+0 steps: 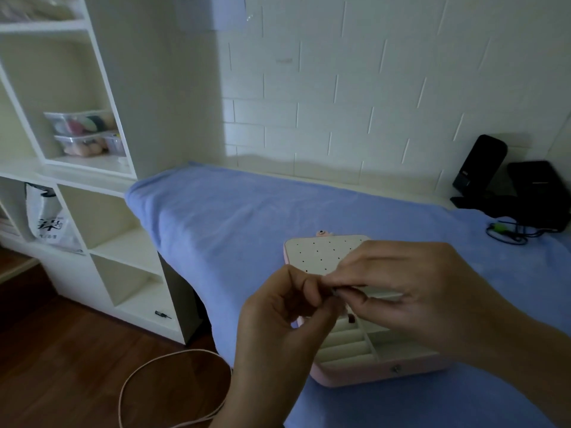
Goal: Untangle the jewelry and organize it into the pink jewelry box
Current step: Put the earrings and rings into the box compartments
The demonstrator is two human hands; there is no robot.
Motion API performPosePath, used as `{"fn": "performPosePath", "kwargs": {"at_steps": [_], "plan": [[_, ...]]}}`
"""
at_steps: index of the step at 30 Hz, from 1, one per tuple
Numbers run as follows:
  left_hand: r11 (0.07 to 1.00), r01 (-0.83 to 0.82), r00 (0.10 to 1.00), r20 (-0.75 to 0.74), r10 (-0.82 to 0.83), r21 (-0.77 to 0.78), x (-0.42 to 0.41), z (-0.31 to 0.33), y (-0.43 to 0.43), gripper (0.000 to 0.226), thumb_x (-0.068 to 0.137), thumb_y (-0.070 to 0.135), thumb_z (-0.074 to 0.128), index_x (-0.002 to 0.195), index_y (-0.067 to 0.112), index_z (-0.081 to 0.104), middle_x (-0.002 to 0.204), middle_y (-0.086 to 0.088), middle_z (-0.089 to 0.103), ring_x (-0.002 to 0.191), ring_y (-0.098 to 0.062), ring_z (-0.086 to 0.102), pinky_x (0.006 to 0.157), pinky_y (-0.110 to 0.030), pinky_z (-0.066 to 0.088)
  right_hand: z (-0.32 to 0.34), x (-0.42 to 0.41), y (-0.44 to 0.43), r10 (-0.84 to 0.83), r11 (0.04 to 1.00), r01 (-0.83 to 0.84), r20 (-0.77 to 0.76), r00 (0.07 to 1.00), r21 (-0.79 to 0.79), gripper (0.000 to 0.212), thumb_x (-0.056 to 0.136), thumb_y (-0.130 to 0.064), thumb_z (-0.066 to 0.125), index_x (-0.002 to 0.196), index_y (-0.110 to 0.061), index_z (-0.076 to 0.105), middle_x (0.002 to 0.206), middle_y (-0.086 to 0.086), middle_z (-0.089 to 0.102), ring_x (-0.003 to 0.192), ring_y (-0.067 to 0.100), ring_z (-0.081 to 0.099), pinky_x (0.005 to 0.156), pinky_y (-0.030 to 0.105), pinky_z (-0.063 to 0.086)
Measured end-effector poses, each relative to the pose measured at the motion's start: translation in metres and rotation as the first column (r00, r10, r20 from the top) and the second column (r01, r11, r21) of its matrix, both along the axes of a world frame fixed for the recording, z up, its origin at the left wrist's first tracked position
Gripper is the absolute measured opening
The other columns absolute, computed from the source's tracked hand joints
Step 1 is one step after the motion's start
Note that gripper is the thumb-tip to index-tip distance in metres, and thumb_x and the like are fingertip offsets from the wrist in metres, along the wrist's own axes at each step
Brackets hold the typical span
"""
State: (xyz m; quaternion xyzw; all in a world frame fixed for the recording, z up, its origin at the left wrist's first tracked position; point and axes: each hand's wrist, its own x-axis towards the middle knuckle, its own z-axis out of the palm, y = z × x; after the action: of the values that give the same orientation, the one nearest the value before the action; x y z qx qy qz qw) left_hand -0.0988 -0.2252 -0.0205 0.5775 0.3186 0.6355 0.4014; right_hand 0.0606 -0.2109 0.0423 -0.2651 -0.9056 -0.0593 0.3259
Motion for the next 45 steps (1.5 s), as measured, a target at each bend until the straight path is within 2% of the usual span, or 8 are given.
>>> {"fn": "performPosePath", "kwargs": {"at_steps": [7, 13, 19, 22, 29, 36, 40, 45], "plan": [[1.0, -0.023, 1.0, 0.0, 0.023, -0.011, -0.005, -0.001, 0.004, 0.02, 0.062, 0.03, 0.071, 0.062, 0.017, 0.056, 0.073, -0.013, 0.07, 0.07, -0.026, 0.068, 0.068, -0.029, 0.056, -0.001, 0.004, 0.005, 0.047, 0.991, -0.047, -0.01, 0.999, -0.123, 0.023, 0.082, -0.023, 0.066, 0.102, -0.017, 0.074, 0.088, -0.009, 0.07, 0.08, 0.0, 0.064, 0.069, 0.019, 0.051], [1.0, 0.008, 0.999, -0.046, -0.009, -0.015, -0.004, 0.0, 0.001, 0.012, 0.065, 0.031, 0.069, 0.064, 0.024, 0.059, 0.076, -0.008, 0.072, 0.072, -0.021, 0.07, 0.068, -0.026, 0.056, -0.003, 0.004, 0.005, 0.008, 0.962, -0.042, -0.127, 0.992, -0.268, 0.019, 0.077, -0.032, 0.069, 0.087, -0.017, 0.077, 0.081, -0.012, 0.07, 0.077, -0.001, 0.065, 0.068, 0.013, 0.05], [0.965, 0.173, 0.983, 0.101, -0.155, -0.197, -0.008, 0.008, 0.007, 0.026, 0.065, -0.006, 0.077, 0.063, 0.012, 0.058, 0.07, -0.008, 0.071, 0.066, -0.015, 0.068, 0.062, -0.018, 0.052, -0.007, 0.005, 0.004, -0.127, 0.809, -0.101, -0.339, 0.932, -0.579, 0.009, 0.072, -0.022, 0.074, 0.08, -0.019, 0.077, 0.078, -0.005, 0.073, 0.075, 0.011, 0.07, 0.069, 0.019, 0.055], [0.972, 0.154, 0.985, 0.101, -0.138, -0.179, -0.009, 0.01, 0.007, 0.014, 0.06, 0.009, 0.073, 0.063, 0.013, 0.059, 0.069, -0.01, 0.071, 0.065, -0.017, 0.068, 0.062, -0.02, 0.053, -0.005, 0.003, 0.003, -0.137, 0.713, -0.184, -0.391, 0.91, -0.677, 0.011, 0.07, -0.011, 0.078, 0.074, -0.02, 0.073, 0.083, 0.005, 0.073, 0.078, 0.018, 0.071, 0.07, 0.024, 0.057], [0.987, 0.108, 0.988, 0.126, -0.092, -0.12, -0.005, 0.007, 0.007, 0.02, 0.064, 0.002, 0.071, 0.062, 0.018, 0.06, 0.074, -0.011, 0.07, 0.07, -0.021, 0.069, 0.065, -0.023, 0.054, -0.003, 0.0, 0.002, -0.166, 0.667, -0.221, -0.432, 0.887, -0.712, 0.022, 0.068, -0.005, 0.075, 0.084, -0.018, 0.072, 0.086, 0.009, 0.07, 0.08, 0.022, 0.07, 0.072, 0.026, 0.057], [0.986, 0.085, 0.99, 0.123, -0.068, -0.144, 0.0, 0.009, 0.004, 0.027, 0.067, -0.012, 0.075, 0.073, 0.003, 0.054, 0.077, -0.009, 0.071, 0.068, -0.021, 0.068, 0.061, -0.024, 0.056, -0.001, -0.003, 0.003, -0.197, 0.682, -0.201, -0.442, 0.875, -0.703, 0.032, 0.07, 0.012, 0.072, 0.082, -0.018, 0.073, 0.09, 0.003, 0.068, 0.08, 0.019, 0.07, 0.074, 0.028, 0.057], [0.998, -0.017, 0.997, 0.069, 0.021, -0.056, 0.001, 0.005, 0.004, 0.02, 0.061, 0.004, 0.073, 0.066, 0.017, 0.058, 0.077, -0.005, 0.071, 0.069, -0.02, 0.069, 0.065, -0.027, 0.057, -0.002, -0.005, 0.002, -0.187, 0.75, -0.192, -0.482, 0.856, -0.632, 0.017, 0.062, -0.006, 0.08, 0.076, -0.015, 0.076, 0.088, 0.002, 0.068, 0.078, 0.018, 0.07, 0.071, 0.023, 0.055], [0.981, -0.167, 0.985, -0.026, 0.17, 0.096, 0.003, 0.002, 0.004, 0.022, 0.064, 0.014, 0.073, 0.067, 0.029, 0.058, 0.073, 0.006, 0.069, 0.072, -0.012, 0.067, 0.065, -0.017, 0.051, -0.002, -0.009, -0.005, -0.198, 0.84, -0.099, -0.471, 0.859, -0.534, 0.009, 0.062, -0.018, 0.074, 0.071, -0.02, 0.076, 0.072, -0.004, 0.071, 0.07, 0.011, 0.069, 0.066, 0.017, 0.053]]}}
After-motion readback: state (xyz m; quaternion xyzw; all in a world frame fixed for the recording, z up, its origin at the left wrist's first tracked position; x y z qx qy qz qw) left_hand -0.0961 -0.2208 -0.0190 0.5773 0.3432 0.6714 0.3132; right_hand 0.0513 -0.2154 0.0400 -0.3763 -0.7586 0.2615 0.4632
